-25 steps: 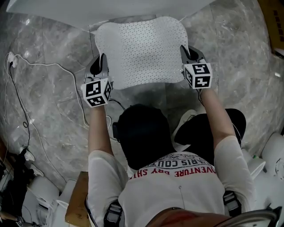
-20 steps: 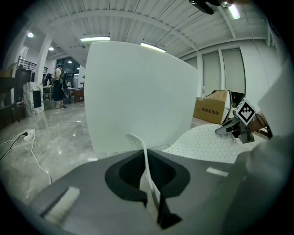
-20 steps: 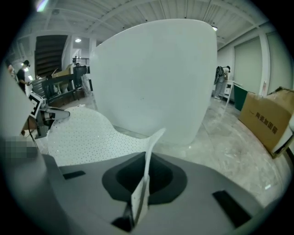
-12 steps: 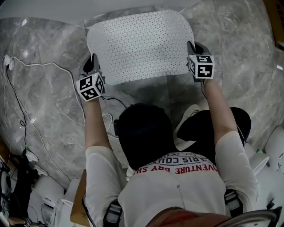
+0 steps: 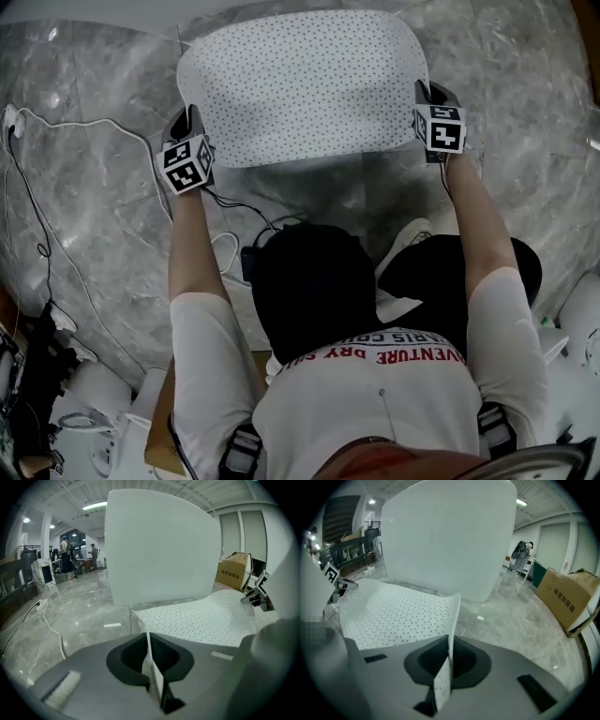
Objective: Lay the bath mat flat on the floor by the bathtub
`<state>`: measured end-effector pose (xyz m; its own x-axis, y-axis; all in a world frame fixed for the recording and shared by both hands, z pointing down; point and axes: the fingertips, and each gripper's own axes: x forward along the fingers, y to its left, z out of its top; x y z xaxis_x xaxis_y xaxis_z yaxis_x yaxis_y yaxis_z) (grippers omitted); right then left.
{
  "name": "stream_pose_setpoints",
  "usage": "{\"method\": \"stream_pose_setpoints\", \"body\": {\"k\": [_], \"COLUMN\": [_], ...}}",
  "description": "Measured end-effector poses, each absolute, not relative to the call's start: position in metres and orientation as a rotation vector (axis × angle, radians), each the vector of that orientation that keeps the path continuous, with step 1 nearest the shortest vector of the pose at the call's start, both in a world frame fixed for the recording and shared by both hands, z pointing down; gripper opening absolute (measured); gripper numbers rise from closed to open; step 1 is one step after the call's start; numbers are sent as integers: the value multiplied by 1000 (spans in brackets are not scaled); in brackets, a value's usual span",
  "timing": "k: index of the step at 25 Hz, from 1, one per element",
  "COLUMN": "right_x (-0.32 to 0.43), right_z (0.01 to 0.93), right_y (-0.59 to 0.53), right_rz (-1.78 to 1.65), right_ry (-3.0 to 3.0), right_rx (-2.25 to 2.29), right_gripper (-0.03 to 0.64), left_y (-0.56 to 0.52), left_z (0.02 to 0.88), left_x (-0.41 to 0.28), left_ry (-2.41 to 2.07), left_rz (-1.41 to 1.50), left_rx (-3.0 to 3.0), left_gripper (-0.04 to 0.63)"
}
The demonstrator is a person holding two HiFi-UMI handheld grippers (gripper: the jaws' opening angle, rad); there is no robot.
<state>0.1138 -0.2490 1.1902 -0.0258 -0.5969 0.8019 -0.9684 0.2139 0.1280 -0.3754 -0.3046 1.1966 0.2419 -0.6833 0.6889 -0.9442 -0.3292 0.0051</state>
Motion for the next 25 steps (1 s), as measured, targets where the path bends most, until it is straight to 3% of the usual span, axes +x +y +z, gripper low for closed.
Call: {"method": "stream_pose_setpoints", "body": {"k": [9, 11, 12, 14, 15, 20, 25], "right_x": [143, 147, 148, 149, 150, 155, 146], "right_z": [1236, 1240, 1242, 1242, 1242, 1232, 1215], "right_y": [-240, -236, -235, -233, -232, -234, -240], "right_rz": [638, 661, 667, 655, 640, 549, 554], "right_ry": [-1582, -1565, -1559, -1541, -1527, -1469, -1481], "right_rx": [1446, 1452, 1453, 1450, 1450, 1480, 1526], "right_gripper": [25, 161, 199, 247, 270, 319, 319], "left_y": [-298, -297, -297, -297, -298, -301, -302], "left_z": [1235, 1239, 1240, 1243, 1244, 1237, 1222], "left_x": [-409, -412, -412, -412, -412, -411, -415], "left_ry": [-1517, -1516, -1514, -1519, -1532, -1597, -1636], "left_rz": [961, 969, 972, 978, 983, 986, 970], "left_rx": [1959, 1935, 1926, 1914, 1909, 1891, 1864], "left_gripper": [17, 23, 57, 237, 283, 386, 400]}}
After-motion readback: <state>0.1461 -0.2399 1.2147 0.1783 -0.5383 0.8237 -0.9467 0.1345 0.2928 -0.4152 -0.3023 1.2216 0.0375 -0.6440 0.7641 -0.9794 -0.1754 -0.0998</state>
